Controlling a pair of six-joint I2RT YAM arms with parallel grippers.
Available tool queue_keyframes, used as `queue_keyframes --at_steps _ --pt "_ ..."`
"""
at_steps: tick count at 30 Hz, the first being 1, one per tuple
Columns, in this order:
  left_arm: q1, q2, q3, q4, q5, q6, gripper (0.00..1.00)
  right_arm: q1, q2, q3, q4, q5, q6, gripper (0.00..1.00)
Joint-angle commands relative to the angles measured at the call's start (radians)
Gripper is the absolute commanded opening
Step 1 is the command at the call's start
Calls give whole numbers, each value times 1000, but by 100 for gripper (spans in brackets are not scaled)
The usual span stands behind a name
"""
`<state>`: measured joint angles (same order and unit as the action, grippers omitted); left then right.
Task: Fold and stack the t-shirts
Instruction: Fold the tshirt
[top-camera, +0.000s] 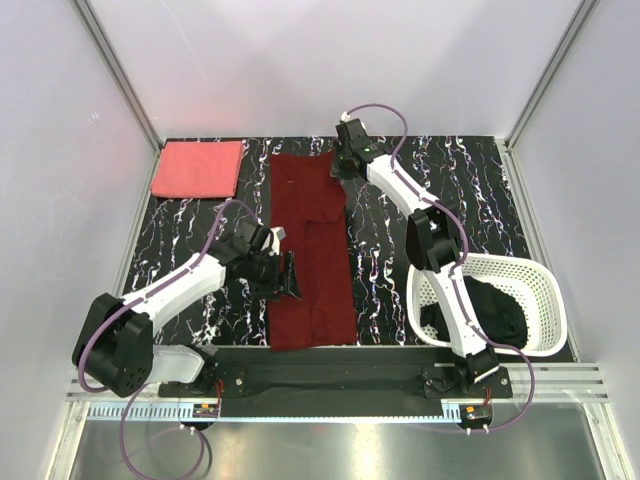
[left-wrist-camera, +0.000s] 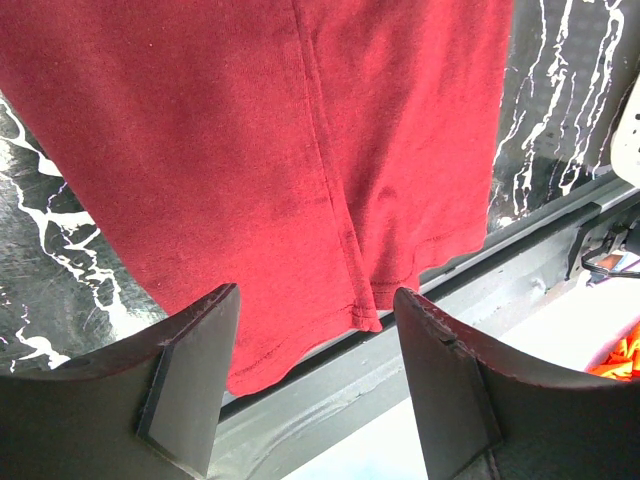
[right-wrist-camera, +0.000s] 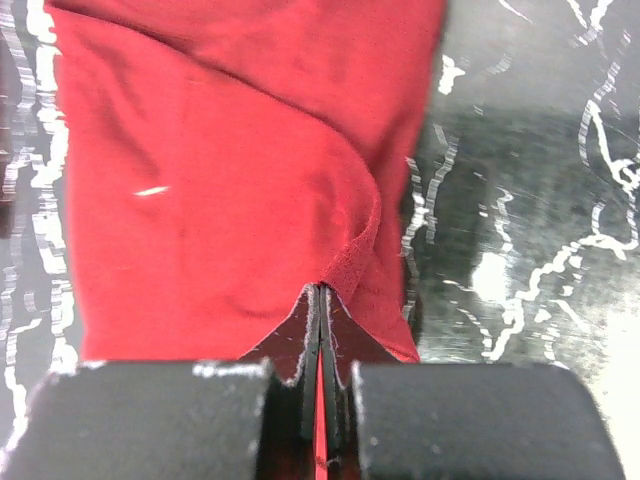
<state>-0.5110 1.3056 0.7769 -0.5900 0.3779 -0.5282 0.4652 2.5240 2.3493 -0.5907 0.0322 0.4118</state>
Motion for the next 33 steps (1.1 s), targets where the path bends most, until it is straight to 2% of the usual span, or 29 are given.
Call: queue_keyframes --at_steps 1,5,13,27,30,31,33 --pt "6 -42 7 13 16 -4 69 23 1 88 15 -21 5 0" --pt "8 -45 -5 15 19 -6 68 42 53 166 -3 -29 34 0" --pt "11 -55 -8 2 19 0 69 69 87 159 15 -29 55 0" --pt "19 -63 -11 -2 13 -1 69 82 209 272 55 -150 154 0" --pt "19 -69 -11 -7 12 -1 69 82 214 292 78 -212 194 6" --pt "20 -72 -13 -10 10 -1 69 82 211 291 84 -228 199 14" --pt "20 -77 -14 -10 7 -3 69 79 191 292 75 -268 197 16"
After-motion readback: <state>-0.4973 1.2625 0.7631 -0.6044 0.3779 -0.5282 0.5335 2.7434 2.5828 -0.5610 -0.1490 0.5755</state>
